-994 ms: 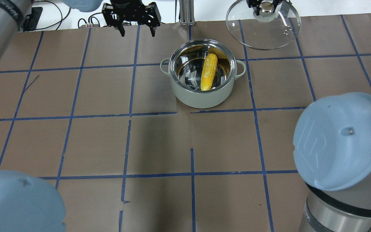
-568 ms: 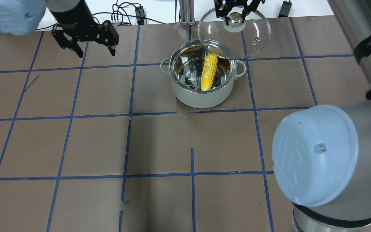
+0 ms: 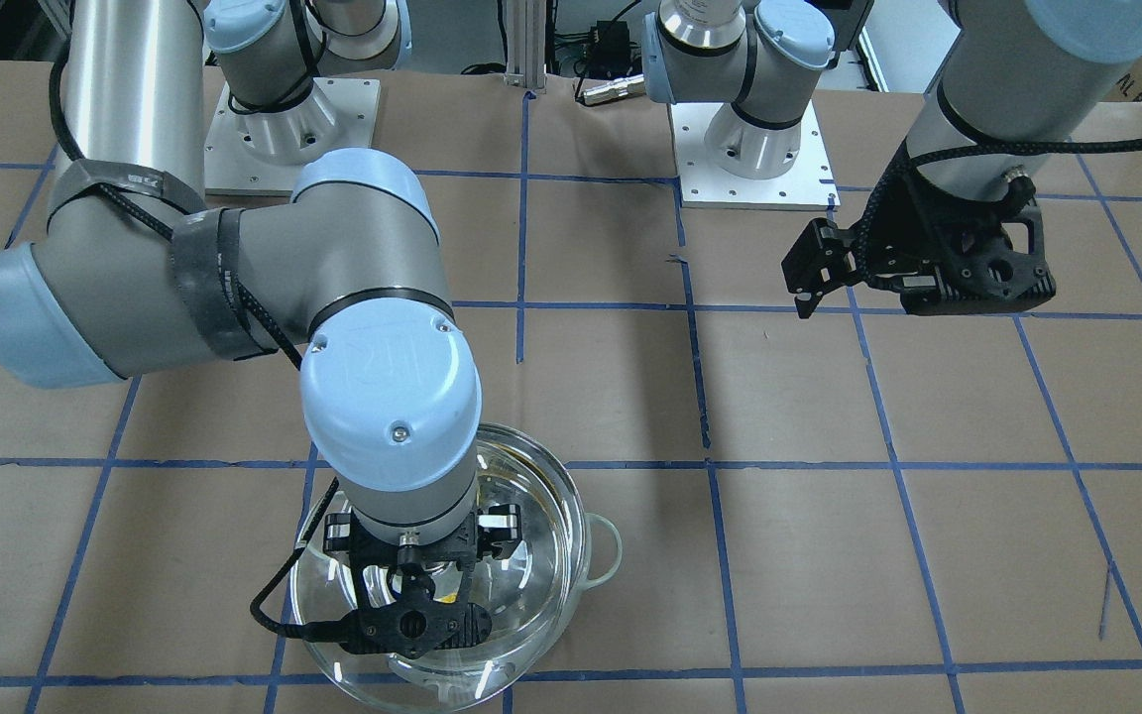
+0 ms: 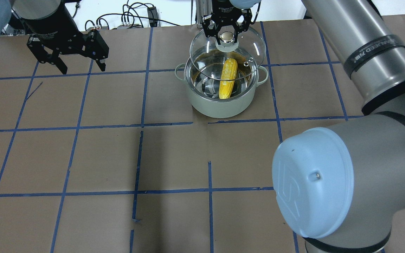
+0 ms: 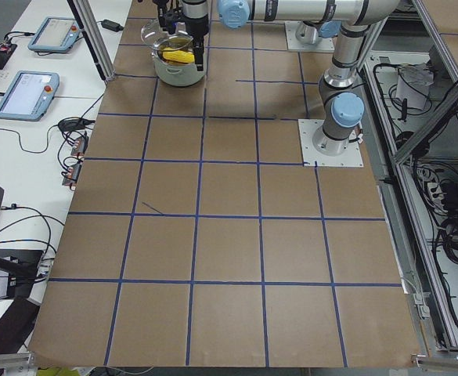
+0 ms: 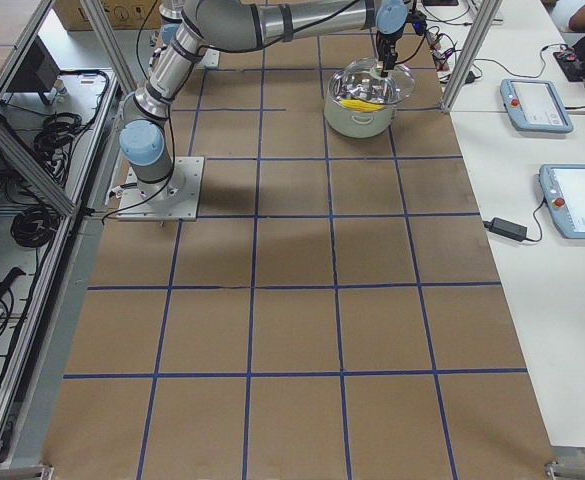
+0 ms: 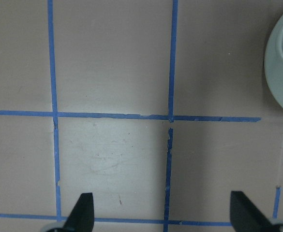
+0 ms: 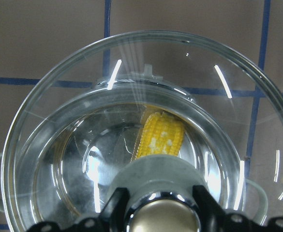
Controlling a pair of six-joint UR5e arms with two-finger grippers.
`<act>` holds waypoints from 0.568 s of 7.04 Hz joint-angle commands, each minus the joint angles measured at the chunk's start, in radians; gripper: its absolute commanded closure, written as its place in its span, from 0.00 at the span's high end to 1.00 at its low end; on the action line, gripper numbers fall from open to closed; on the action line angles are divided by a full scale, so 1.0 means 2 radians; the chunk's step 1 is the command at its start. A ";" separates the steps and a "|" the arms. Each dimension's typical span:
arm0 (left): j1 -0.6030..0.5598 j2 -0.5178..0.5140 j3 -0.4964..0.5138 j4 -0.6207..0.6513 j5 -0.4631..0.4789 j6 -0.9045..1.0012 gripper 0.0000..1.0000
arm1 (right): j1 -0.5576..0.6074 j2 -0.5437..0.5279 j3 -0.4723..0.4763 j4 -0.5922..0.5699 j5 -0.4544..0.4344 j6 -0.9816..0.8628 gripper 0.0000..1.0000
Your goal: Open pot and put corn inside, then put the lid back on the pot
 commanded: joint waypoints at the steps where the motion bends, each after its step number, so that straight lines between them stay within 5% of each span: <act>1: -0.004 -0.008 0.025 -0.022 0.011 -0.002 1.00 | 0.008 0.003 0.003 0.001 0.001 0.005 0.09; 4: -0.002 0.011 -0.001 -0.014 0.004 0.018 1.00 | 0.014 0.015 0.003 0.000 0.004 0.008 0.09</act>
